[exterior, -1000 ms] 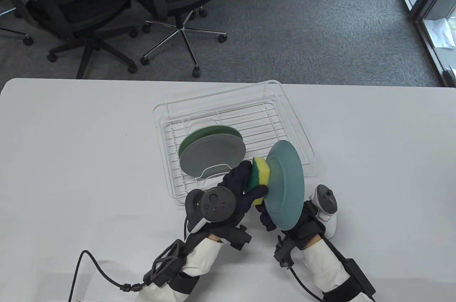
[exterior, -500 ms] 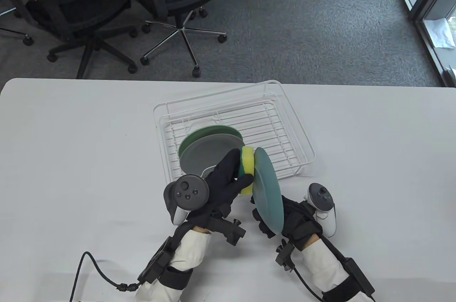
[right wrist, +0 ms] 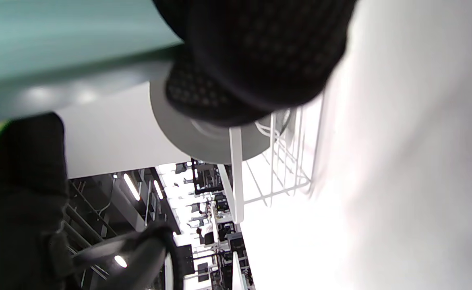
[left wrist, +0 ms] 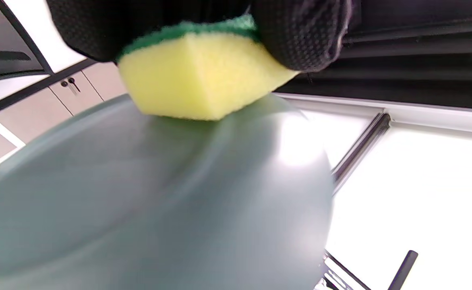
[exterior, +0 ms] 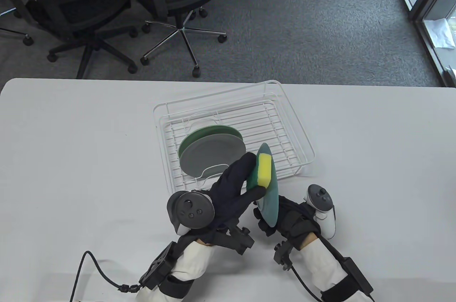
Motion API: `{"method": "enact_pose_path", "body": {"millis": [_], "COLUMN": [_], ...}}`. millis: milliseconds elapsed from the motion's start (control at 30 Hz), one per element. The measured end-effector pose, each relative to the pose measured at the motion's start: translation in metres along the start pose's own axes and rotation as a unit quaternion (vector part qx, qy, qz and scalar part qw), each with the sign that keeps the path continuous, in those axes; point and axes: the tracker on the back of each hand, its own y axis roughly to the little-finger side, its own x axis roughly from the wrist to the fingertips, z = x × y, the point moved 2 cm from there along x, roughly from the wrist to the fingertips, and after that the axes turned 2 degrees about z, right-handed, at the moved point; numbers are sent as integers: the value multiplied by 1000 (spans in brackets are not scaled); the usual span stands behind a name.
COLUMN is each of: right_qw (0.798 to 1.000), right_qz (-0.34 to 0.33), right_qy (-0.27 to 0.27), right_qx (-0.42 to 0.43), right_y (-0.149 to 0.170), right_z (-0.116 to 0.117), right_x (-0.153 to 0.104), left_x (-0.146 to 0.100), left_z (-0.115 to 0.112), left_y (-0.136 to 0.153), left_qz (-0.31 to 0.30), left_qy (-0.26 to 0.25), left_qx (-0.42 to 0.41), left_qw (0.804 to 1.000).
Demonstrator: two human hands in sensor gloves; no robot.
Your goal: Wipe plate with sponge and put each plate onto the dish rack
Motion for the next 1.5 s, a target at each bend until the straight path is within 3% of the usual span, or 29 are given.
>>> {"method": "enact_pose_path", "body": {"millis": [233, 533, 633, 1000, 1233, 1333, 1500], "right_qw": [998, 991, 990, 992, 992, 994, 995], "right_qz": [-13, -49, -61, -62, -59, -52, -36], "right_qy": [-14, -40, -47, -68, -89, -94, -90], "right_qx": [67, 117, 122, 89, 61, 26, -18], "right_y": [-1, -10, -14, -15, -17, -18, -16], "right_z": [-6, -13, -14, -8, 1, 3, 3], "right_x": [0, -5, -6, -4, -4, -4, -4], "left_x": [-1, -1, 0, 4, 4, 4, 5], "left_z": [-20, -47, -49, -37, -25, -16, 2], "left_y": [-11, -4, 3, 42, 71, 71, 63], "left_qz": [-20, -10, 1, 81, 140, 150, 134], "left_qy": [63, 140, 138, 102, 84, 60, 33], "left_qx": [10, 105, 142, 132, 66, 5, -19], "left_qw": [998, 985, 980, 983, 984, 987, 990]}}
